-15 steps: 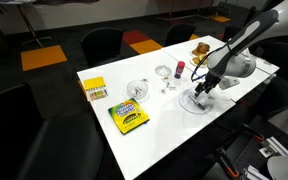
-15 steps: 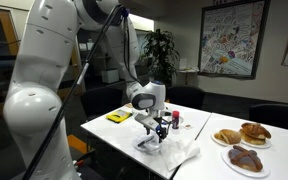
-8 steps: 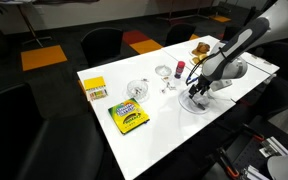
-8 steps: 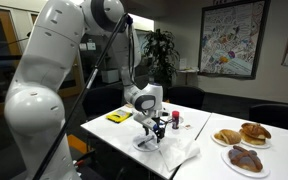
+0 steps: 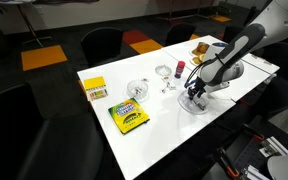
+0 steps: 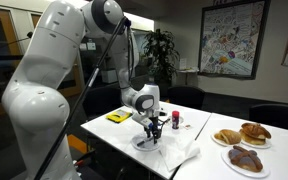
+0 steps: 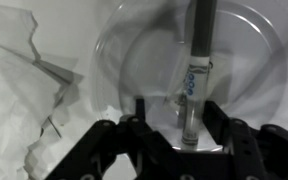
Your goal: Remove the marker from the white plate
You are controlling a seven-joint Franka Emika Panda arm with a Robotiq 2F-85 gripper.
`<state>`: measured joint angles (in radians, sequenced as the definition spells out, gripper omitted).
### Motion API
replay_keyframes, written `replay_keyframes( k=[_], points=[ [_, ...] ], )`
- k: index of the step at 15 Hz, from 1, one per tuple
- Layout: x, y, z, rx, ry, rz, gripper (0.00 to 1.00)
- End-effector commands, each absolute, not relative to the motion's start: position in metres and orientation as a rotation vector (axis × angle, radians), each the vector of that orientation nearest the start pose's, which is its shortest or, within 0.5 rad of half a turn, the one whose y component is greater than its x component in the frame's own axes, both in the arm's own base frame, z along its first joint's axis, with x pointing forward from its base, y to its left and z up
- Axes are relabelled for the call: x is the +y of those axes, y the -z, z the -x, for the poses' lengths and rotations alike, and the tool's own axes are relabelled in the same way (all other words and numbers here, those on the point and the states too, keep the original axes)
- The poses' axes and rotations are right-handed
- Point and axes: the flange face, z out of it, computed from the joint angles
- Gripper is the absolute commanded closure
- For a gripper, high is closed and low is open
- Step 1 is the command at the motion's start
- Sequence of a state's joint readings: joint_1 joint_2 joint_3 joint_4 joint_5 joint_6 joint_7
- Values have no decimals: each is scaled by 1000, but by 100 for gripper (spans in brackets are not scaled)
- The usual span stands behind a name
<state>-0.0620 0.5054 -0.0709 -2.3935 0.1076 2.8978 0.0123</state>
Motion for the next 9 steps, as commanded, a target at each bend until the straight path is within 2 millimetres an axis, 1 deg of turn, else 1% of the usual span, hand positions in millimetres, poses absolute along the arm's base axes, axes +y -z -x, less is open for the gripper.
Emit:
replay_keyframes(
  k=[1,2,5,6,8,9],
  points=[
    [-75,-106,-481,412,-23,3143,70],
    [-75,-107,-482,420,-19,3144,76],
    [-79,-110,-481,440,-6,3141,97],
    [-79,-111,-481,446,-1,3140,100],
    [-79,-115,-479,460,9,3139,96],
    [-80,-118,-477,472,22,3139,96]
  ],
)
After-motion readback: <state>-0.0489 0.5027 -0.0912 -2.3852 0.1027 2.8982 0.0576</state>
